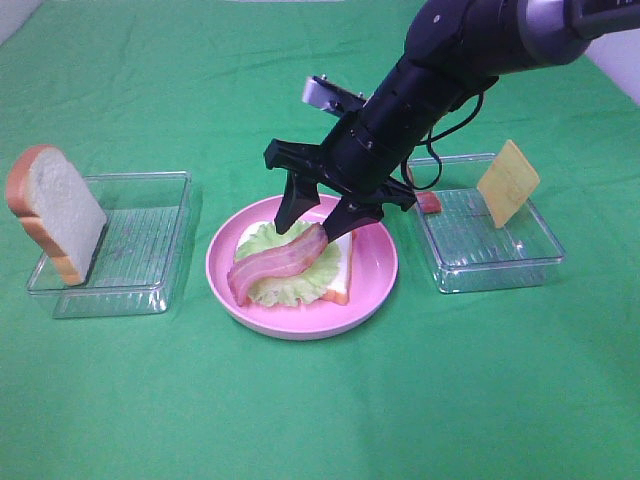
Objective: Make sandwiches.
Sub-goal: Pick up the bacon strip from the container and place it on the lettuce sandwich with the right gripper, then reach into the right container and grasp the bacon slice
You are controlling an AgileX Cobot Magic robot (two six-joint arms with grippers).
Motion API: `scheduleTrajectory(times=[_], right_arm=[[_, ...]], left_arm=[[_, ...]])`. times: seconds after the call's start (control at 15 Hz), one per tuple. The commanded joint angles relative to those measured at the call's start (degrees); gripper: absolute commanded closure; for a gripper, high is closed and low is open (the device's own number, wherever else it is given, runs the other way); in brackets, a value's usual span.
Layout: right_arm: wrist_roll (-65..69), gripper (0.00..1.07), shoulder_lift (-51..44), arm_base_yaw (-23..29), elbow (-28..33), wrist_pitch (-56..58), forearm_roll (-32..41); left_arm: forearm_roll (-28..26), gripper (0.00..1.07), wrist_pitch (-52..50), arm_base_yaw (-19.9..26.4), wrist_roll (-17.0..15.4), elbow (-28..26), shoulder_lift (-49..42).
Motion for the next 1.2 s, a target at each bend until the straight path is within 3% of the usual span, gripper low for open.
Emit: scheduleTrajectory(times=[0.07, 0.27, 0.6, 0.93, 1.07, 1.2], right_arm=[[-0.40, 0.44, -2.98, -0.06, -0.17, -0.23, -2.18], [3.44, 0.44, -7.79, -0.74, -0.17, 2.98, -7.79], [6.76, 0.44, -12.66, -7.68, -0.92, 7.85, -13.29], [9.17, 0.46, -11.63, -9.57, -10.77, 11.69, -23.49], [11.12, 0.46, -8.37, -9.57, -17.36, 17.48, -27.67], [11.12, 0.46, -5.67, -9.57, -21.03, 21.08, -28.07]], left_arm=[[0.23, 0.39, -0.57, -0.17, -0.17, 0.06, -0.46], [0.23, 0.39, -0.57, -0.17, -0.17, 0.06, -0.46], [0.23, 0.39, -0.57, -0.17, -0.17, 0.06, -0.46], [0.23, 0.39, -0.57, -0.17, -0.17, 0.06, -0.46], [0.23, 0.39, -0.57, -0.17, -0.17, 0.06, -0.46], [0.23, 0.39, -0.57, -0.17, -0.17, 0.06, -0.46]])
